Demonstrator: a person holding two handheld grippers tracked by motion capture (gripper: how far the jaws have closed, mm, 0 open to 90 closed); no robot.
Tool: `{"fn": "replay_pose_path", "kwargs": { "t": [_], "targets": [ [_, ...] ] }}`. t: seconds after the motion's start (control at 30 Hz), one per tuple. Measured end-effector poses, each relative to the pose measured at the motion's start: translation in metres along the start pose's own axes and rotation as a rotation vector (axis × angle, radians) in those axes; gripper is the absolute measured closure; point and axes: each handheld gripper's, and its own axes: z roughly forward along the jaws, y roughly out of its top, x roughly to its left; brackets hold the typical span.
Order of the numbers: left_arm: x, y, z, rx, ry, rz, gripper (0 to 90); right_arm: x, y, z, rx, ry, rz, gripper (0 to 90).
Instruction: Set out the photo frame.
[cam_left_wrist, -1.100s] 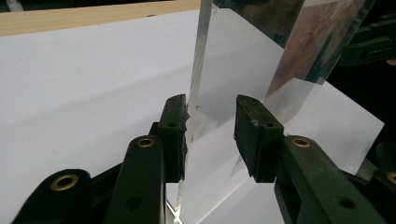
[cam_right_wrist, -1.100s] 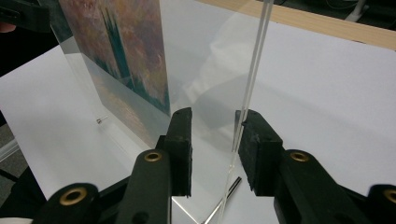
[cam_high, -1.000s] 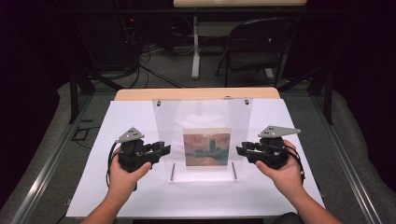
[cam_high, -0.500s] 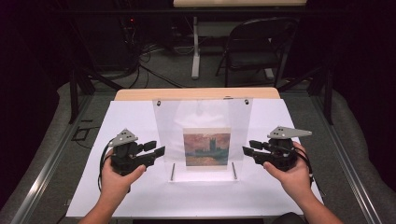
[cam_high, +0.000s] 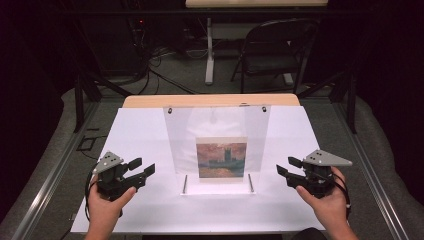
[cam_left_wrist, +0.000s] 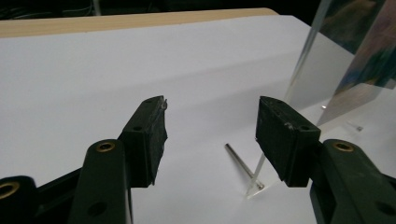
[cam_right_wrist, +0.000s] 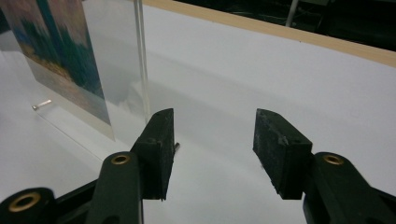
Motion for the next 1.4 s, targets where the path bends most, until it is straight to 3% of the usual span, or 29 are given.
{"fn": "replay_pose_path", "kwargs": {
  "t": [0.1, 0.23, 0.47, 0.63, 0.8, 0.9, 1.03, 1.13, 1.4],
  "targets": [
    [0.006, -0.013, 0.001, 0.005, 0.025, -0.008, 42.1, 0.002, -0.012, 0.003, 0.013, -0.021, -0.008, 47.2],
    [0.010, -0.028, 0.006, 0.018, 0.039, -0.008, 41.8, 0.003, -0.031, 0.011, 0.032, -0.020, 0.021, 47.3],
    [0.019, -0.050, 0.015, 0.040, 0.091, 0.012, 40.3, 0.005, -0.052, 0.024, 0.037, -0.042, -0.007, 45.7],
    [0.025, -0.058, 0.021, 0.048, 0.097, 0.005, 40.0, 0.004, -0.061, 0.032, 0.032, -0.051, 0.007, 44.5],
    [0.030, -0.065, 0.028, 0.070, 0.108, -0.004, 40.0, 0.004, -0.067, 0.042, 0.094, -0.045, -0.019, 42.9],
    [0.030, -0.067, 0.032, 0.092, 0.091, -0.010, 40.0, 0.003, -0.069, 0.045, 0.117, -0.028, 0.003, 42.9],
    [0.029, -0.067, 0.035, 0.097, 0.082, 0.002, 39.9, 0.007, -0.070, 0.045, 0.125, -0.049, -0.042, 42.9],
    [0.030, -0.069, 0.037, 0.109, 0.080, -0.001, 40.0, 0.010, -0.071, 0.049, 0.122, -0.024, -0.062, 42.9],
    [0.030, -0.070, 0.041, 0.127, 0.088, -0.002, 39.9, 0.005, -0.073, 0.050, 0.143, 0.014, -0.012, 42.1]
  ]
}}
